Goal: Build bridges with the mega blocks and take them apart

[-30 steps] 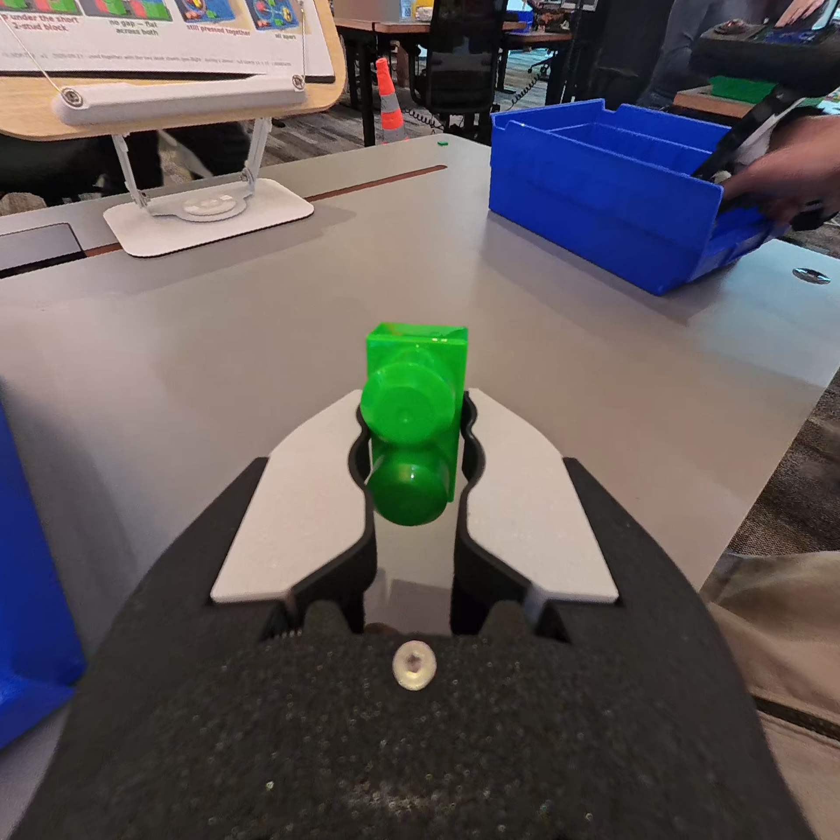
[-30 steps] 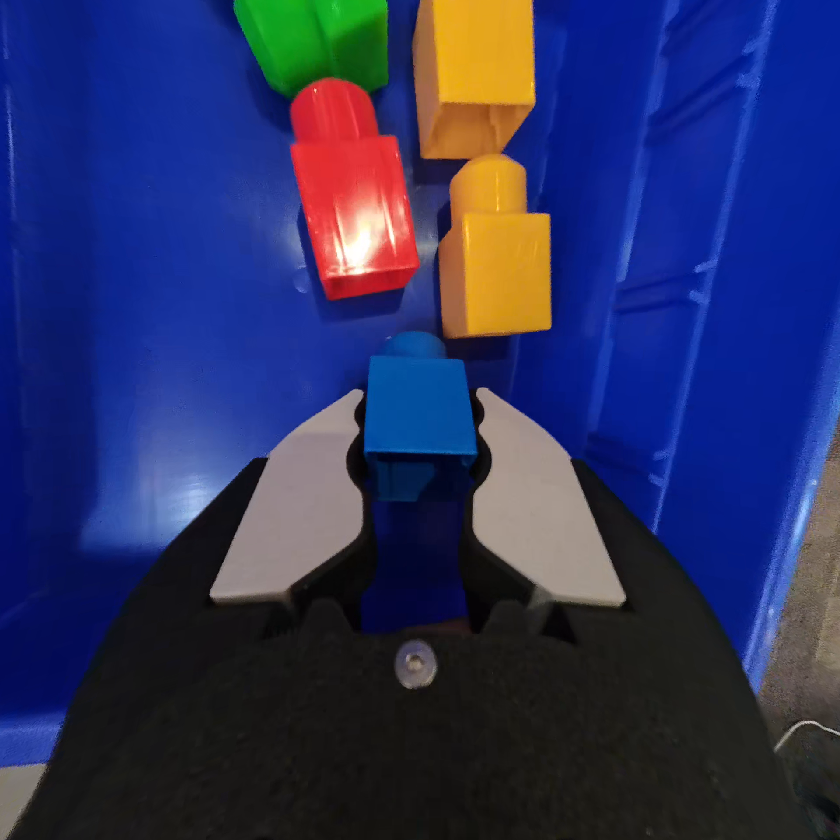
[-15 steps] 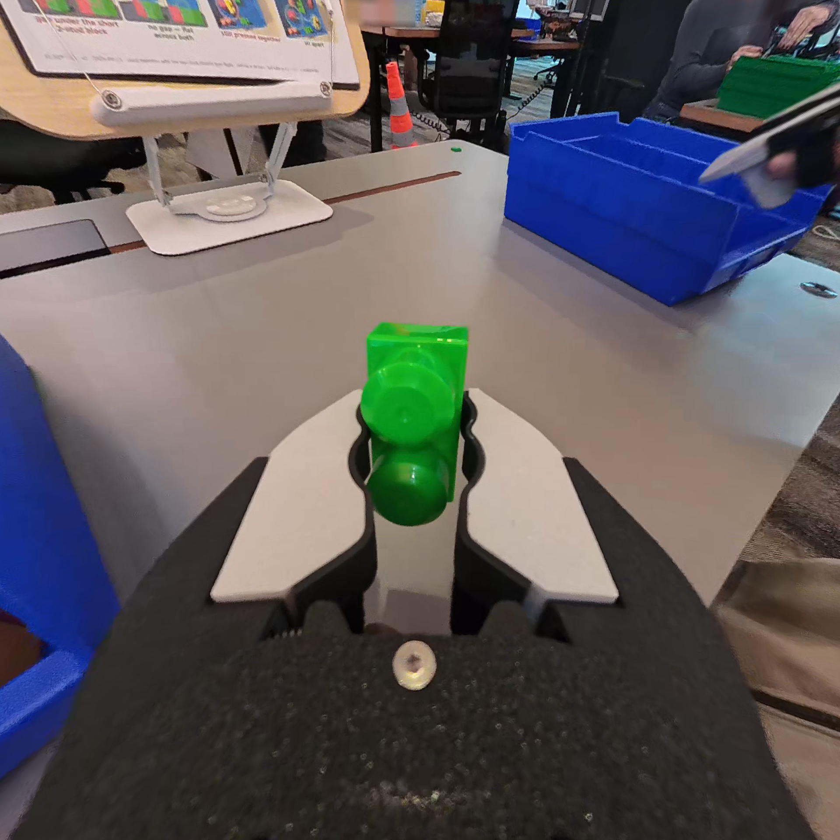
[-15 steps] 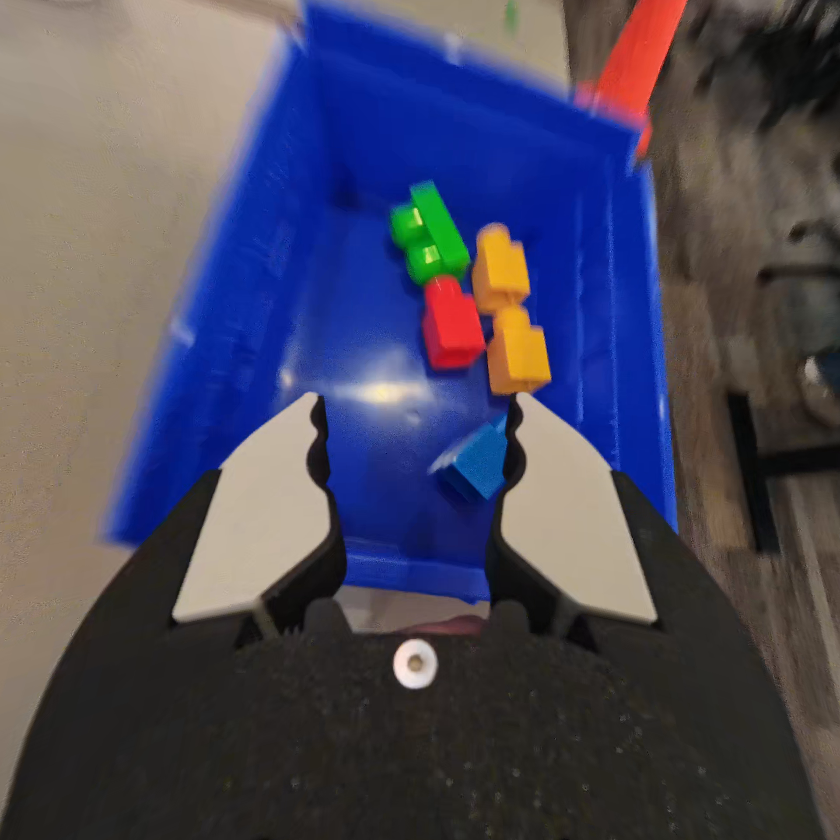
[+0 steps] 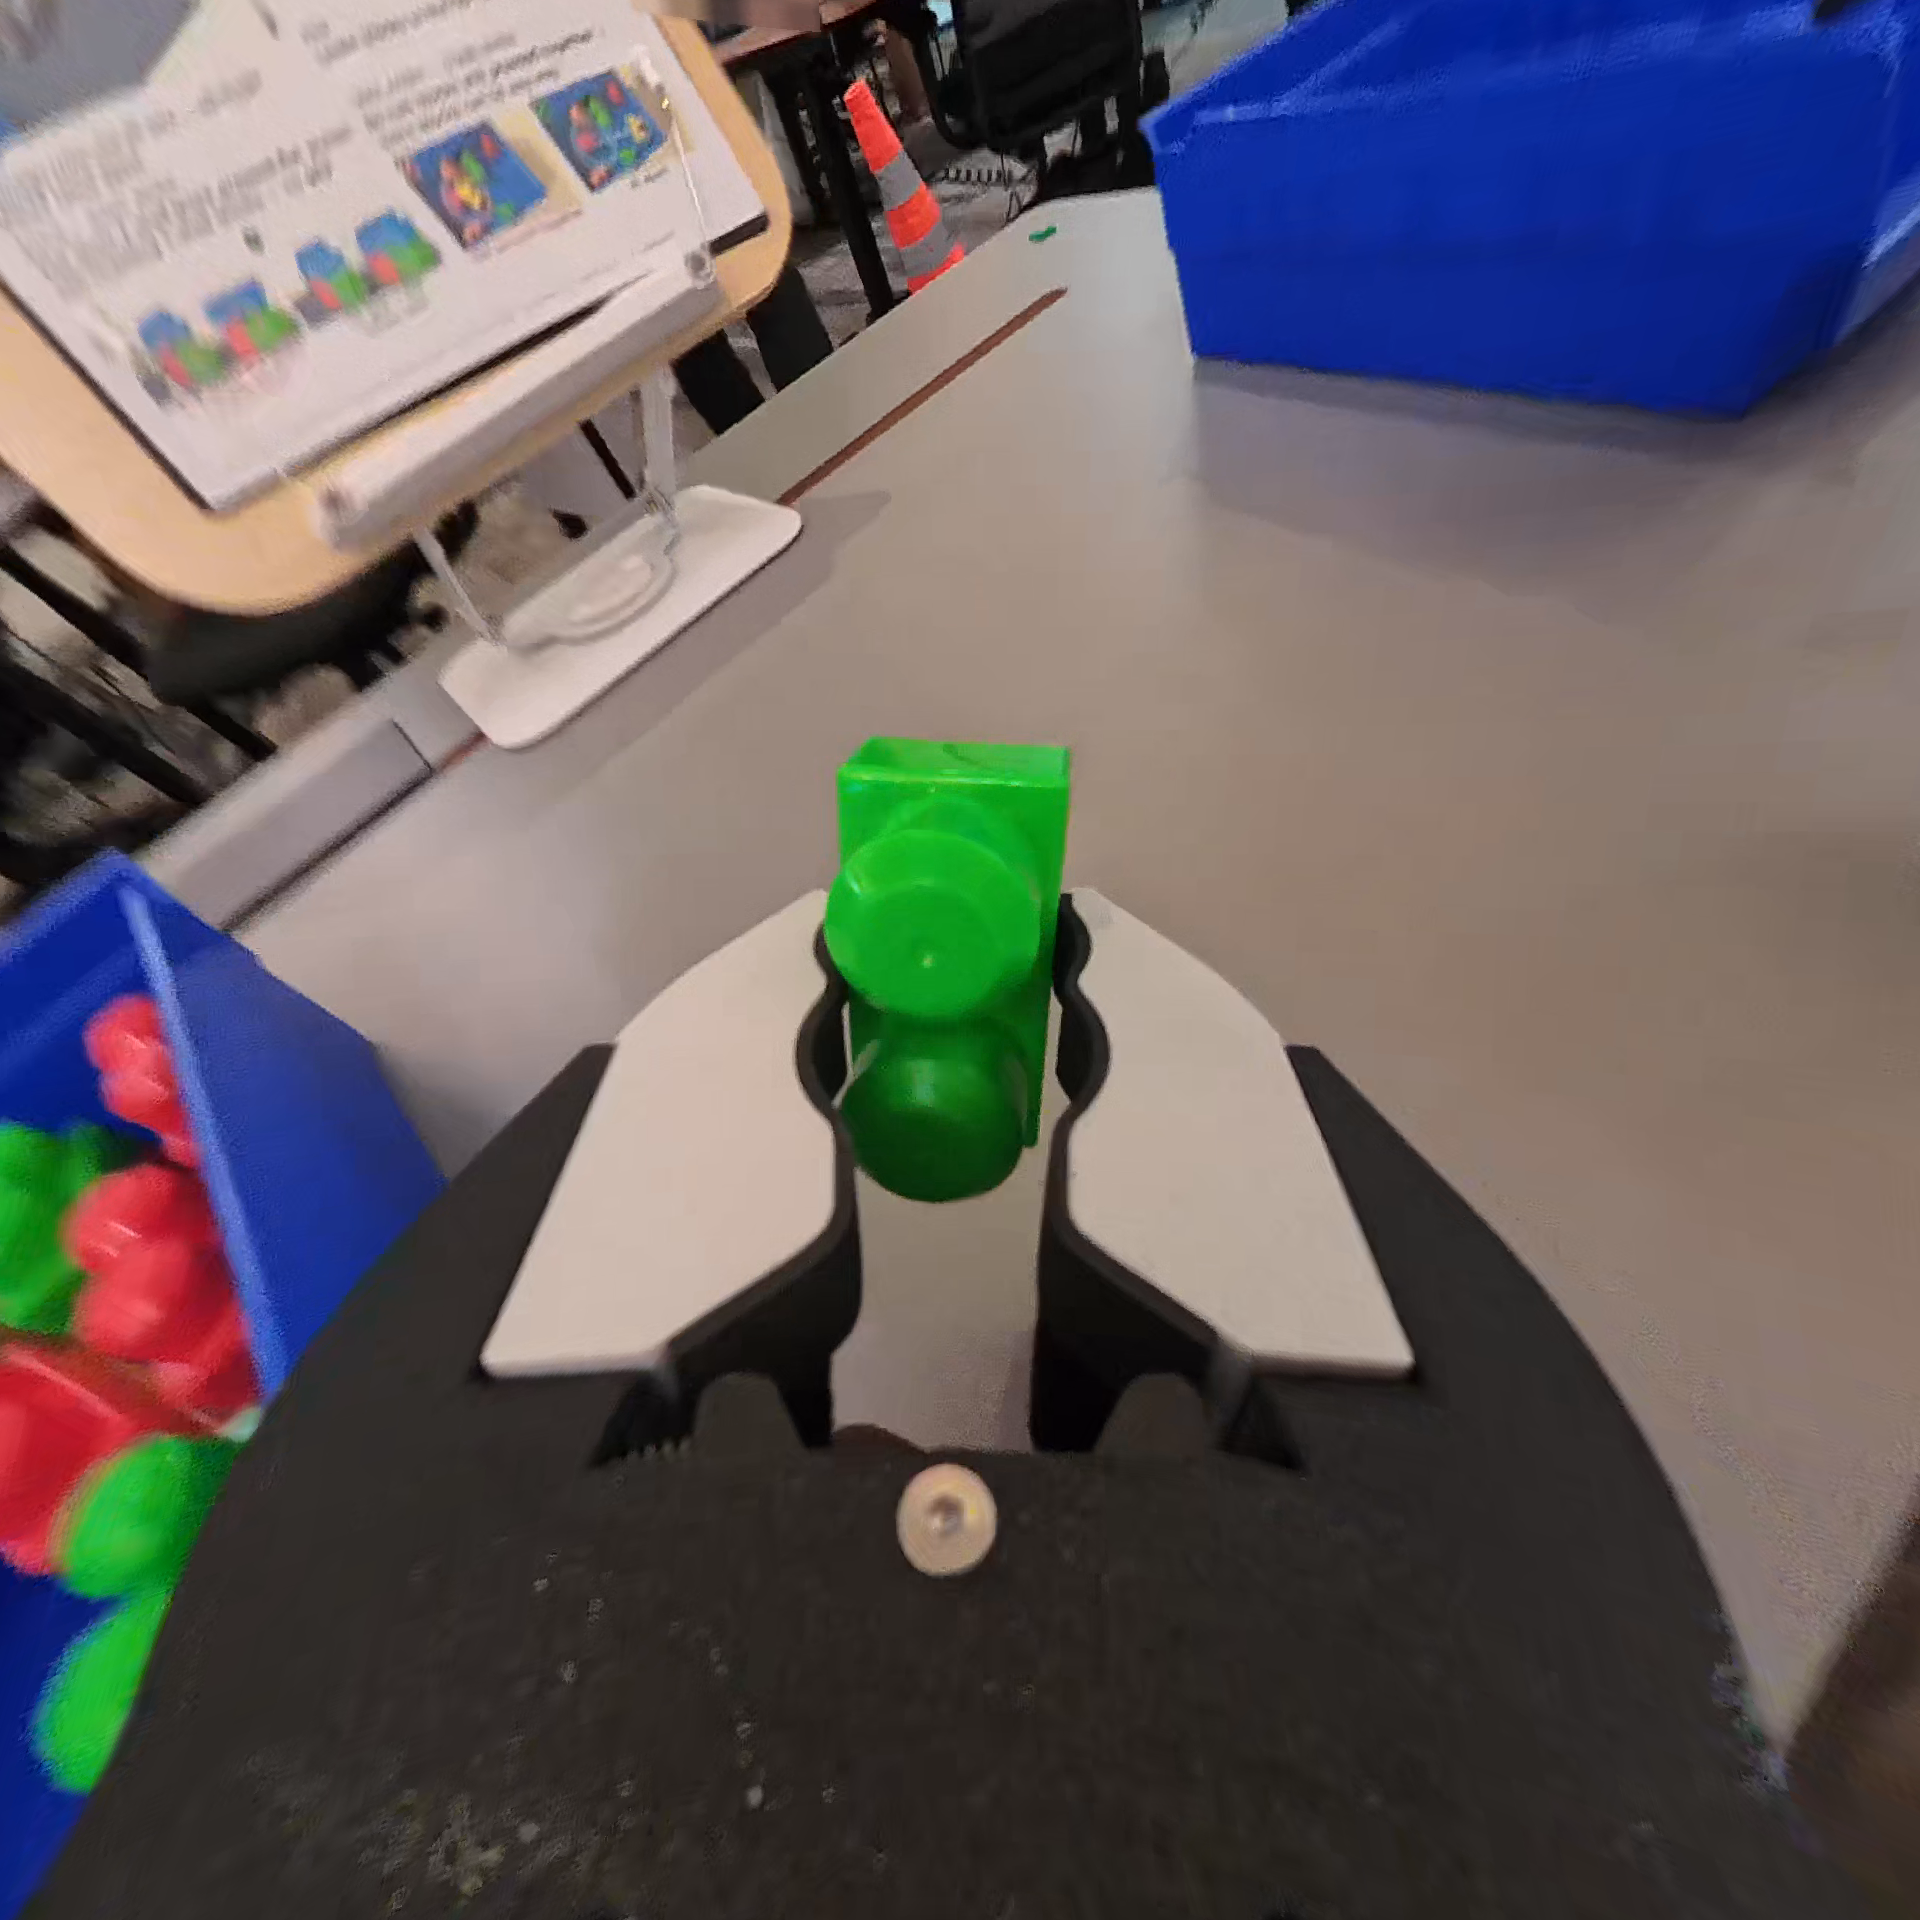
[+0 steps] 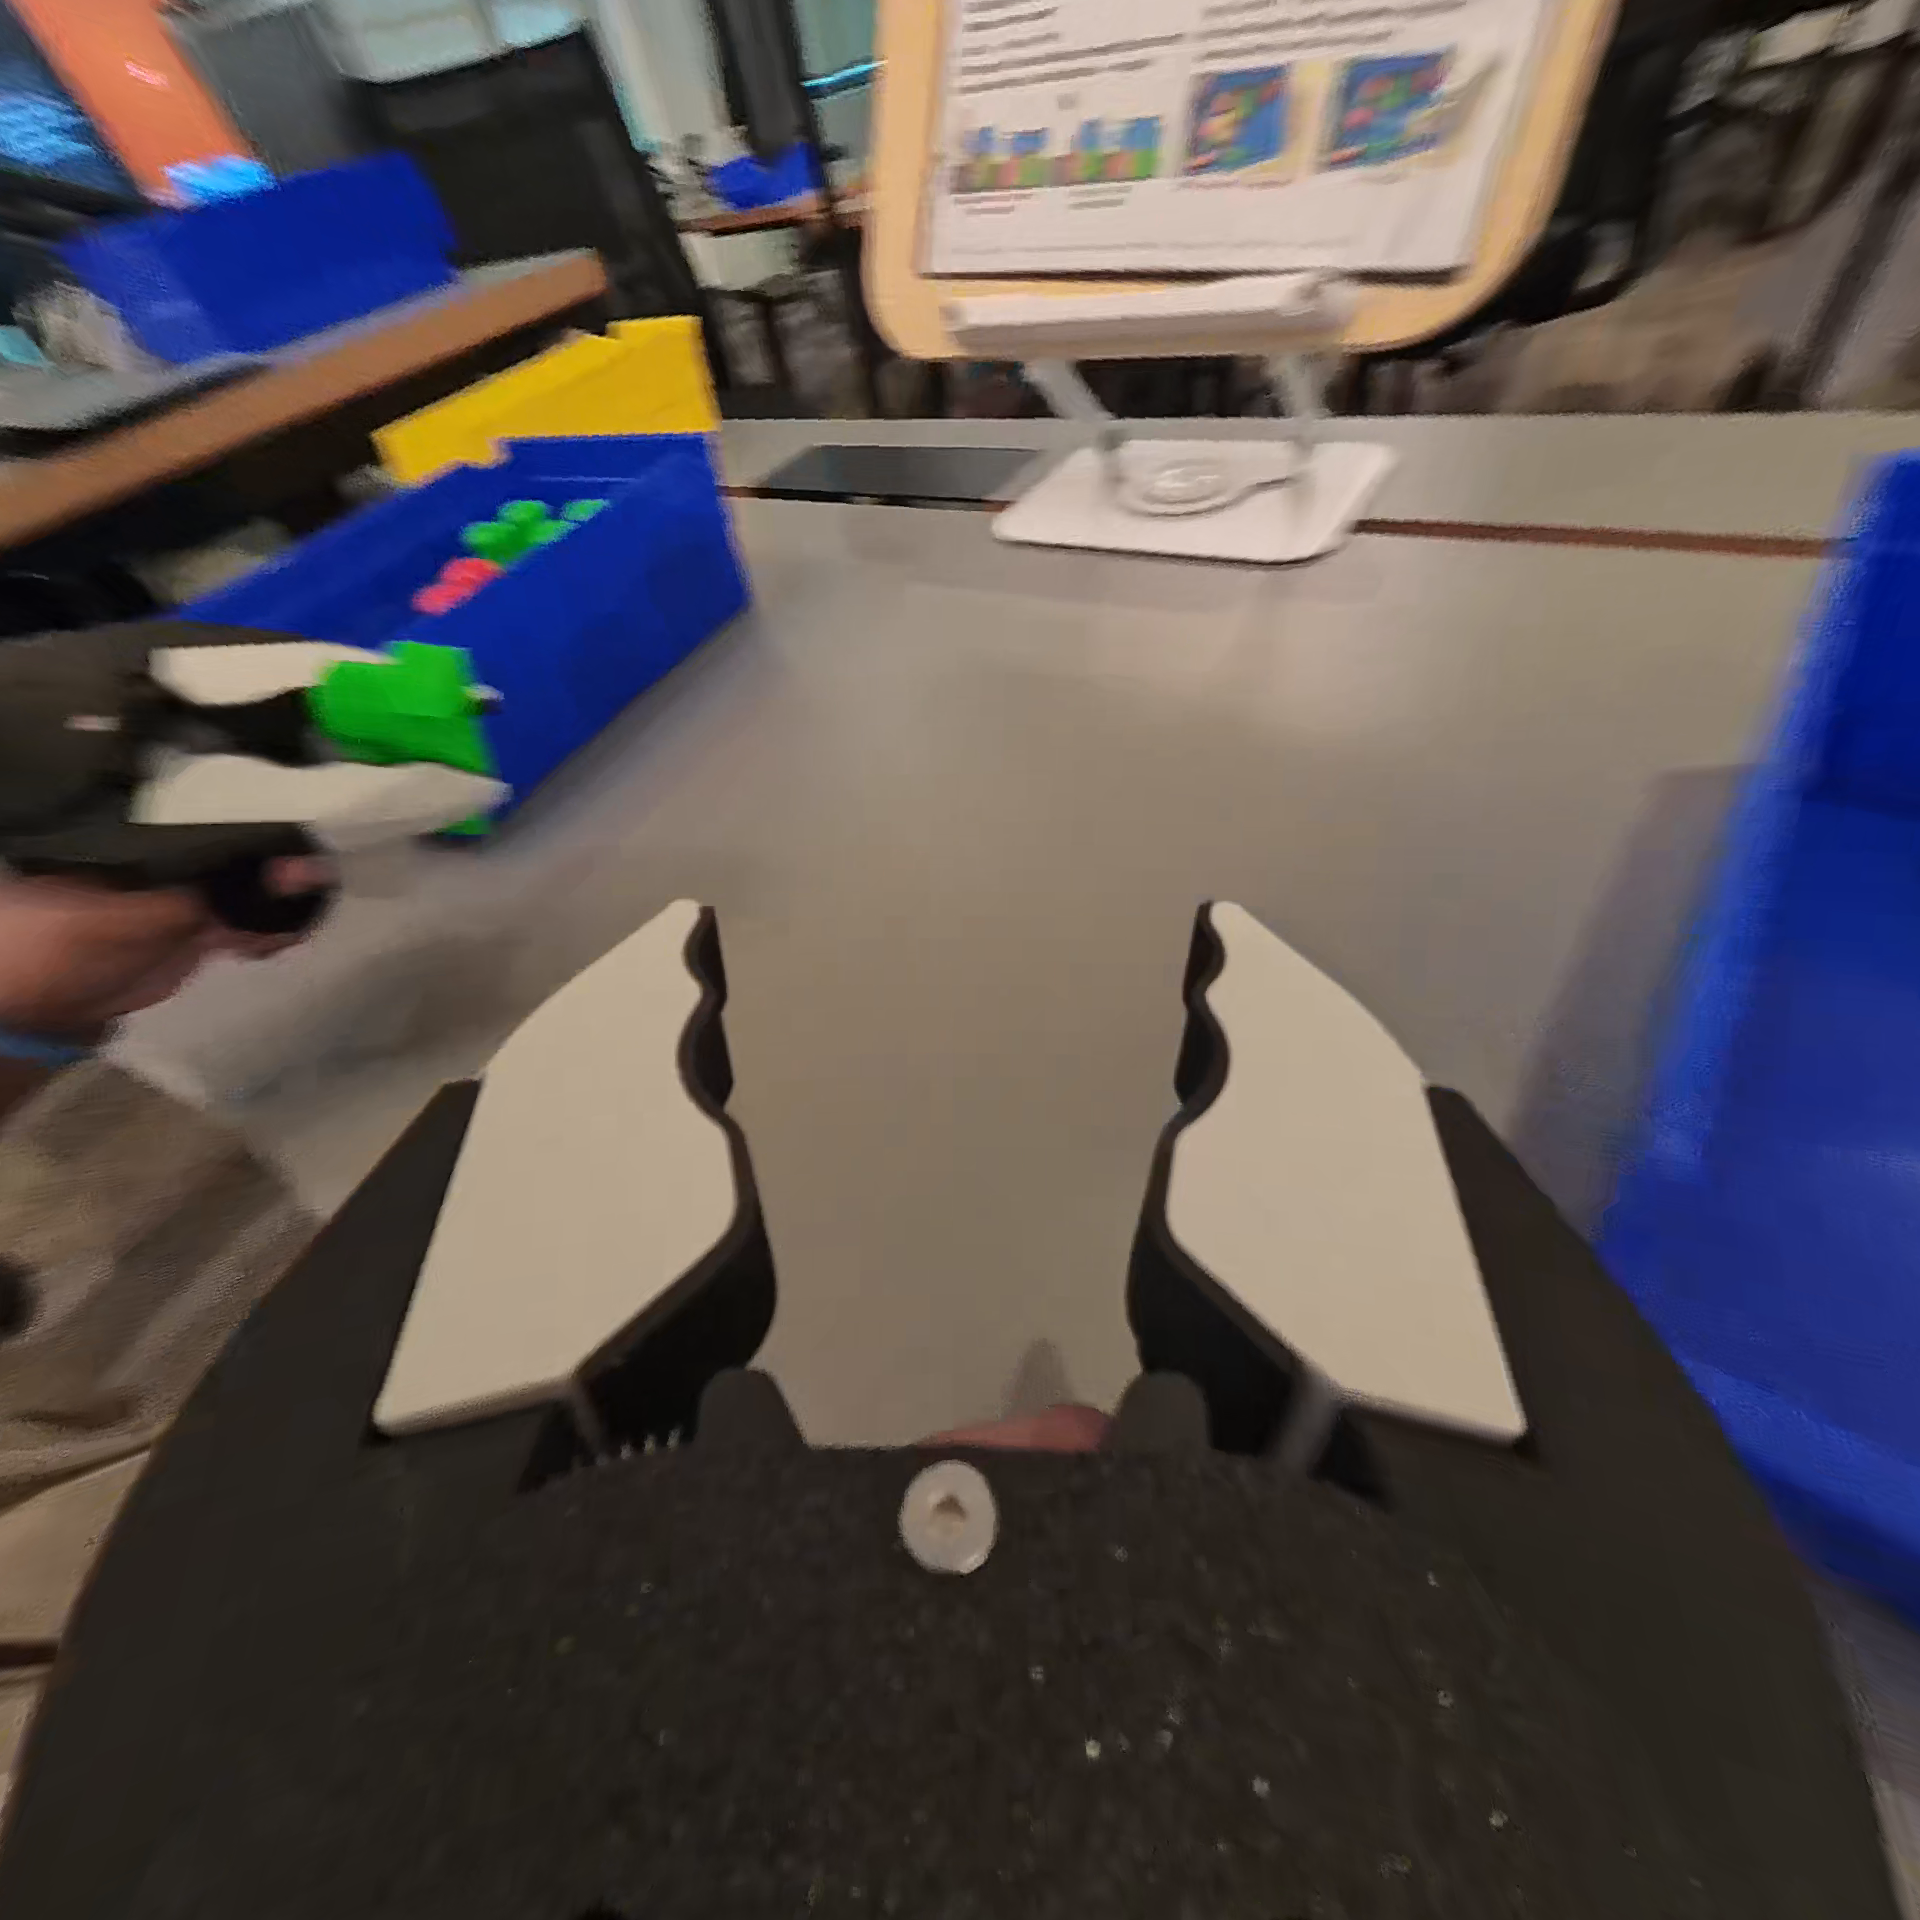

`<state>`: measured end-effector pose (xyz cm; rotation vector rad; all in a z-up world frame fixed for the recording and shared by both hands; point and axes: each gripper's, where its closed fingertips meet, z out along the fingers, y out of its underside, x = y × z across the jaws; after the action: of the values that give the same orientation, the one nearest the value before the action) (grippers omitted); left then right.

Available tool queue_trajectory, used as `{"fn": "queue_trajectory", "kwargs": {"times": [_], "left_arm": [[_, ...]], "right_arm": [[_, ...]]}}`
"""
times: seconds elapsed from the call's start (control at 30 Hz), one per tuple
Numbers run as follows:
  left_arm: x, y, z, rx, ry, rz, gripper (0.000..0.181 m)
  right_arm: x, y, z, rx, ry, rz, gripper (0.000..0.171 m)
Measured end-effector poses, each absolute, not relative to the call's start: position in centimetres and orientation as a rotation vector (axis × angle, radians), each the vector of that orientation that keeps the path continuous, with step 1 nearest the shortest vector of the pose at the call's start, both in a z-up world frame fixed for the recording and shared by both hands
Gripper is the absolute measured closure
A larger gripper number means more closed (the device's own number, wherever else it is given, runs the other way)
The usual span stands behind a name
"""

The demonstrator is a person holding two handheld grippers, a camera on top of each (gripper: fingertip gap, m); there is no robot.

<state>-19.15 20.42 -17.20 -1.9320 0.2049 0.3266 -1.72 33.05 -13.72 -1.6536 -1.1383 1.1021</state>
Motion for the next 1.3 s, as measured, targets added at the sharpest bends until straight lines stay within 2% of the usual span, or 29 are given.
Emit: {"fn": "queue_trajectory", "kwargs": {"times": [0.17, 0.27, 0.57, 0.67, 0.73, 1.03, 1.13, 1.3], "left_arm": [[-18.6, 23.3, -15.6, -1.896, 0.567, 0.697, 0.144], [-17.5, 25.0, -15.1, -1.855, 0.726, 0.822, 0.144], [-14.9, 26.7, -15.5, -1.760, 0.950, 0.951, 0.144], [-14.1, 27.0, -15.6, -1.748, 0.969, 0.948, 0.144], [-13.5, 27.2, -15.5, -1.724, 0.977, 0.962, 0.145], [-13.9, 27.1, -15.1, -1.660, 0.961, 1.027, 0.144], [-15.8, 26.4, -15.1, -1.704, 0.883, 1.049, 0.131], [-18.5, 24.0, -15.5, -1.857, 0.547, 0.762, 0.116]], "right_arm": [[-9.0, 27.9, -14.5, -1.642, -1.395, 1.212, 0.087], [-12.2, 25.8, -14.9, -1.622, -1.475, 1.247, 0.094], [-14.2, 23.9, -14.6, -1.619, -1.499, 1.420, 0.110], [-14.6, 23.8, -15.5, -1.637, -1.513, 1.412, 0.111], [-14.8, 23.4, -15.5, -1.633, -1.511, 1.447, 0.119], [-14.4, 23.9, -15.3, -1.626, -1.534, 1.415, 0.120], [-13.2, 25.6, -15.2, -1.636, -1.506, 1.388, 0.120], [-9.9, 29.1, -14.5, -1.610, -1.382, 1.288, 0.120]]}}
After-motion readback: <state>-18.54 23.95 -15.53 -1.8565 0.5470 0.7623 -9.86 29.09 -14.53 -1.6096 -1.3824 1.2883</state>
